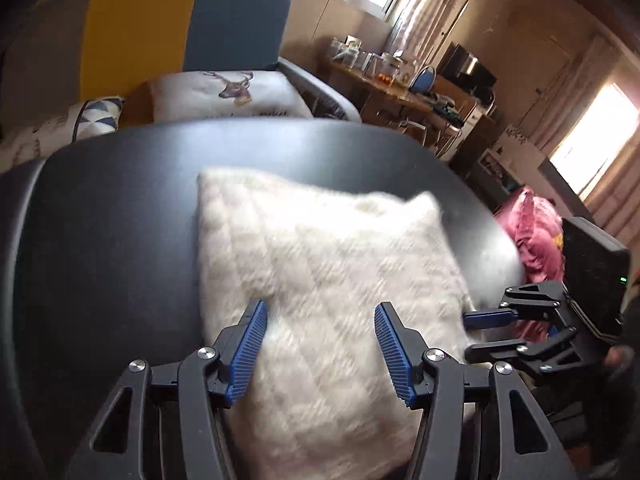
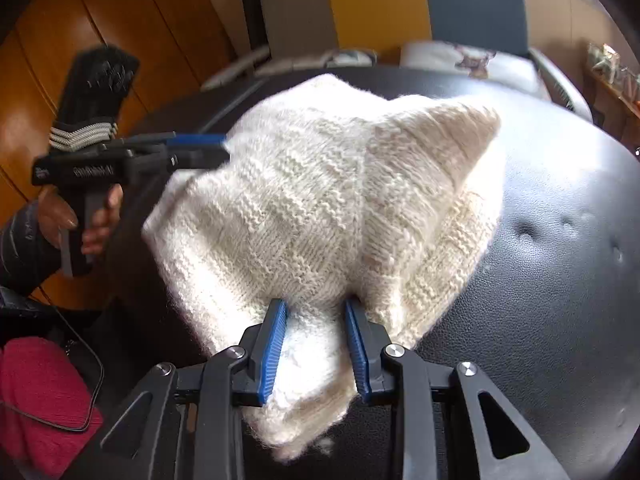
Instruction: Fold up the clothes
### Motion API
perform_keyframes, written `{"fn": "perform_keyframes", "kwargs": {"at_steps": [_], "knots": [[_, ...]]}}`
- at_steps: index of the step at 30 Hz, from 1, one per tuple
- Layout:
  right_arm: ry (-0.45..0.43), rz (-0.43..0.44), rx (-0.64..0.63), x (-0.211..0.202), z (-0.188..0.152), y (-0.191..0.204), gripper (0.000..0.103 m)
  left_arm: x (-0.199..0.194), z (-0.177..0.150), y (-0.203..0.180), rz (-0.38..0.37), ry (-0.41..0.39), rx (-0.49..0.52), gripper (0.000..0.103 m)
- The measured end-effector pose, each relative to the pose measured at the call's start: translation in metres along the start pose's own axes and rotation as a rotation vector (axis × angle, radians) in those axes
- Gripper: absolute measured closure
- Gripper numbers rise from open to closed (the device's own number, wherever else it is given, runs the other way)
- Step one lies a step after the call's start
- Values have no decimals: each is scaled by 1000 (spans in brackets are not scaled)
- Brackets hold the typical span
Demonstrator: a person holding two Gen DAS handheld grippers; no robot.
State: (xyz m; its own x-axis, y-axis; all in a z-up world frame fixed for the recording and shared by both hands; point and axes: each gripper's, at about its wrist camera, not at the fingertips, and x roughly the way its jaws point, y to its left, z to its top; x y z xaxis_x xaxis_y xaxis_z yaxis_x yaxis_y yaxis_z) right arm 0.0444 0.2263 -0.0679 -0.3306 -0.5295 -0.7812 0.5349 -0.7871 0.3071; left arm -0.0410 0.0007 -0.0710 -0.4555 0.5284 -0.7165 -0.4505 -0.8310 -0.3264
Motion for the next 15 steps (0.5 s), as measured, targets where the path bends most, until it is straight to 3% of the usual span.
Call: {"fn": "perform_keyframes", "kwargs": {"at_steps": [6, 11, 14, 15], "knots": [[-73, 44, 133, -1, -7, -14, 75, 0, -13, -4, 9, -51, -26, 46], [-135, 111, 252, -14, -4, -25, 72, -23, -8, 17, -63, -90, -129, 42], [-215, 143, 315, -33, -7, -26, 66, -33, -4, 44, -61, -105, -211, 38], [-232, 163, 355, -38, -13, -34, 56, -35, -4, 52, -62, -101, -233, 38]]}}
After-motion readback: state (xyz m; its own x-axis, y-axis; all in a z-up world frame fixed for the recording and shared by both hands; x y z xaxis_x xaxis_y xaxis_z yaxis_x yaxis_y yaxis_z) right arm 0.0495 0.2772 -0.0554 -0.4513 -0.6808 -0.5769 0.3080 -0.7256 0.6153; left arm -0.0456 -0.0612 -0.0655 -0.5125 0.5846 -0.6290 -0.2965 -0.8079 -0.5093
